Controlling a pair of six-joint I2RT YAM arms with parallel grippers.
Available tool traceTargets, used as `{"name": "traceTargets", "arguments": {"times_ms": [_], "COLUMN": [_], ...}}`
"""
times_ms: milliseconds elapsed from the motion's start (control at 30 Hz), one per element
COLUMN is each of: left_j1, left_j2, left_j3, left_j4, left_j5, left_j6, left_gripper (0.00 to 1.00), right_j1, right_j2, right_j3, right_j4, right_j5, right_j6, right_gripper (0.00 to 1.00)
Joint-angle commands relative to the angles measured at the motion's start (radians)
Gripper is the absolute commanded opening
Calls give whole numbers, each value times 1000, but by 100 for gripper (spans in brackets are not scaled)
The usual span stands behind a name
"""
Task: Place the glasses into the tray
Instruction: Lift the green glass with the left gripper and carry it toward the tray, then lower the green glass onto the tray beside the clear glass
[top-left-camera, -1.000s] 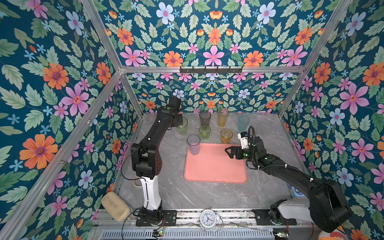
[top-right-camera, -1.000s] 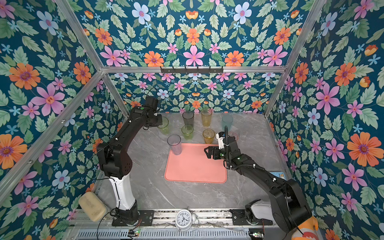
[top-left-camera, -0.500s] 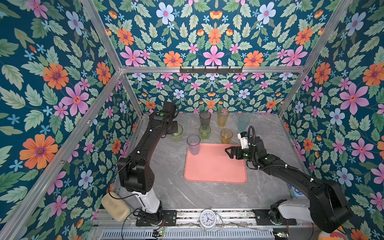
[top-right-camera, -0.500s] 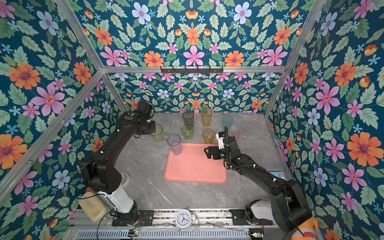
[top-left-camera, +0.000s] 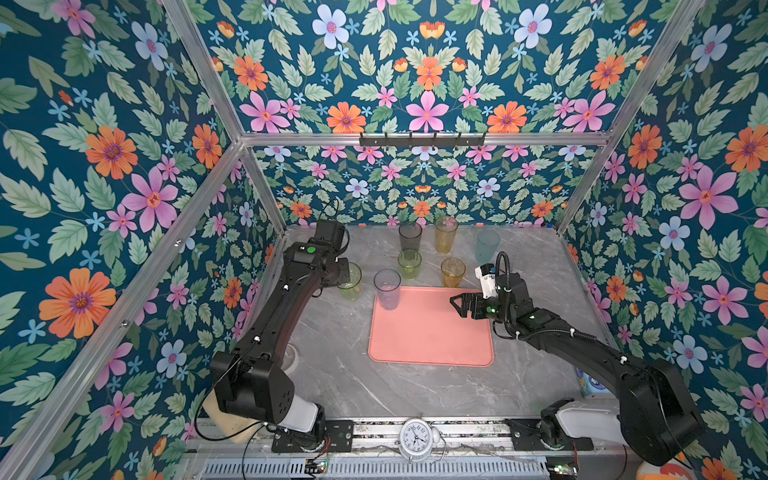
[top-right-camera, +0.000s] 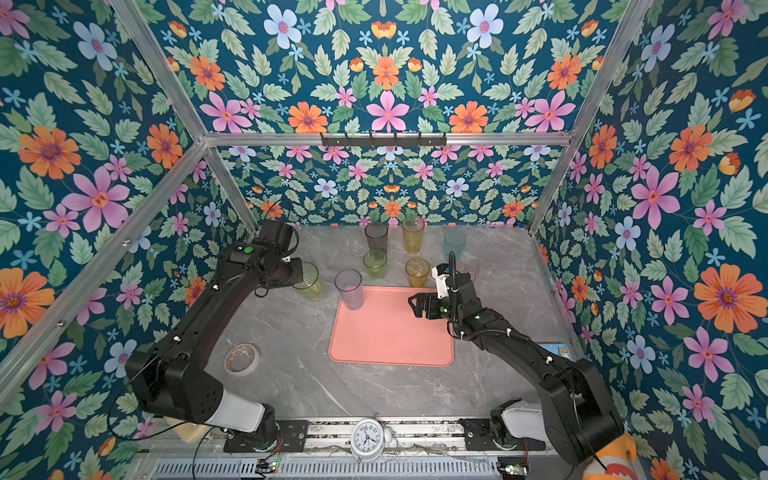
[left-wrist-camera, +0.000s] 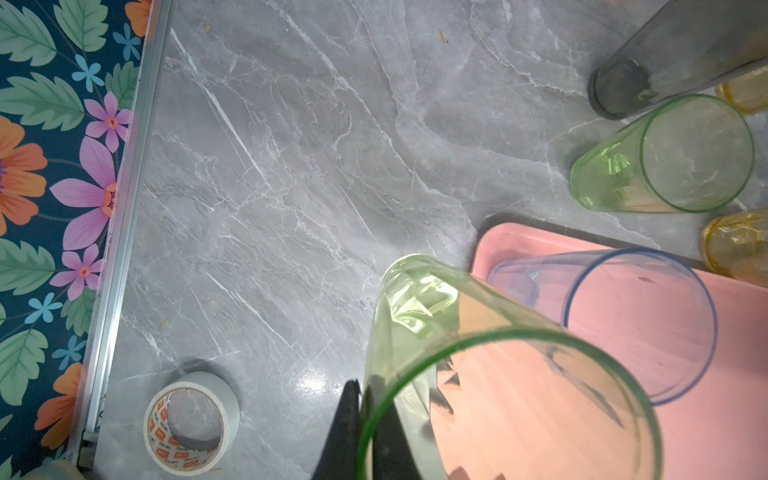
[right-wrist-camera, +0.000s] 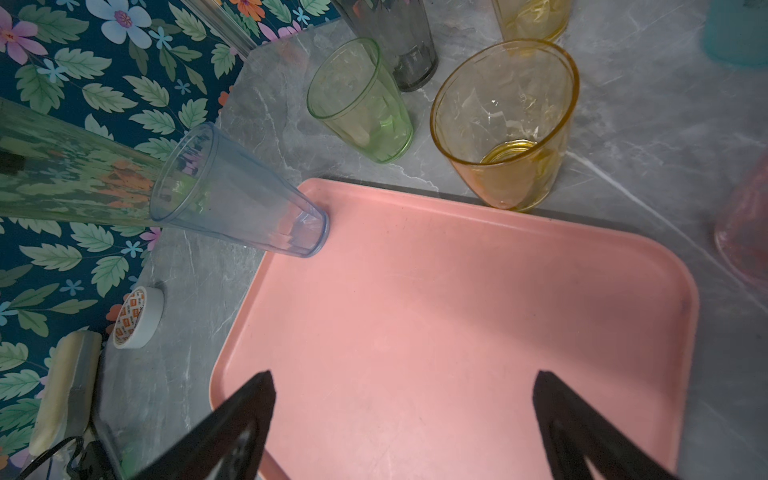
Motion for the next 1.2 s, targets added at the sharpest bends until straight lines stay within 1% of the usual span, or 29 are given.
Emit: {"name": "traceTargets", "arguments": {"times_ms": [0,167,233,567,900,1167], "left_j1": [-2,-8,-11,-74,-162,-212], "left_j2": [-31,-73,-82,-99,-104,-104], "left_j3": [-26,-74,-88,-174,-218,-234], "left_j4": [-11,-9,-9,10,35,62], "left_j5": [28,52,83,119,94,81], "left_j6": [-18,-26,-23,-28,-73,-115], "left_gripper": [0,0,0,0,0,0], "right_j1": [1,0,0,0,0,1], "right_j2": [3,5,5,28,29,16], "right_j3": [0,2,-1,9,8,1], "right_j4": [16,14,19,14,18,17], "right_j5": [-7,-5,3,24,38,41], "right_j6": [-1,-3,-6,-11,-2,-3], "right_gripper": [98,98,98,98,98,98]}}
